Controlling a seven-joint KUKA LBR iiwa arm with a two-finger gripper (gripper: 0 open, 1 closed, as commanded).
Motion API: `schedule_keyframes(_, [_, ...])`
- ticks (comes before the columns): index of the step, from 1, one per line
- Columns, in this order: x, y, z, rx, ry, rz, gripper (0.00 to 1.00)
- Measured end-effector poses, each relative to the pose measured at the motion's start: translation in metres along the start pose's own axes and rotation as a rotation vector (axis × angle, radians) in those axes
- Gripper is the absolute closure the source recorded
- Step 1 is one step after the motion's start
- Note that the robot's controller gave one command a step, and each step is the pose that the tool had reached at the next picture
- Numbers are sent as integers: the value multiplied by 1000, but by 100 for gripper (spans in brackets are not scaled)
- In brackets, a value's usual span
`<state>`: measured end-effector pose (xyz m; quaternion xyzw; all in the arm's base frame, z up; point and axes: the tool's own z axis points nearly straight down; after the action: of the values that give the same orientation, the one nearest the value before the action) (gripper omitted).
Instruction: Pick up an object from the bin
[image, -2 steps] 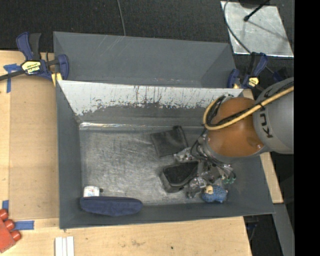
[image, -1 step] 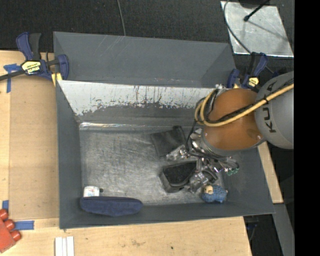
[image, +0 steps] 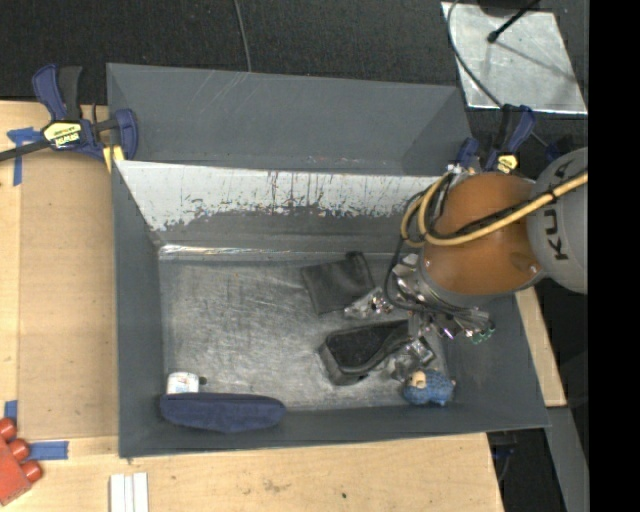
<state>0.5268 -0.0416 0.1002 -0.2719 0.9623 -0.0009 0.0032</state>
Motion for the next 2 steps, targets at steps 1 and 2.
schedule_keyframes(1, [-12,2,27,0,5,-104,0])
schedule_keyframes(2, [-11,1,26,-2,5,-101,0])
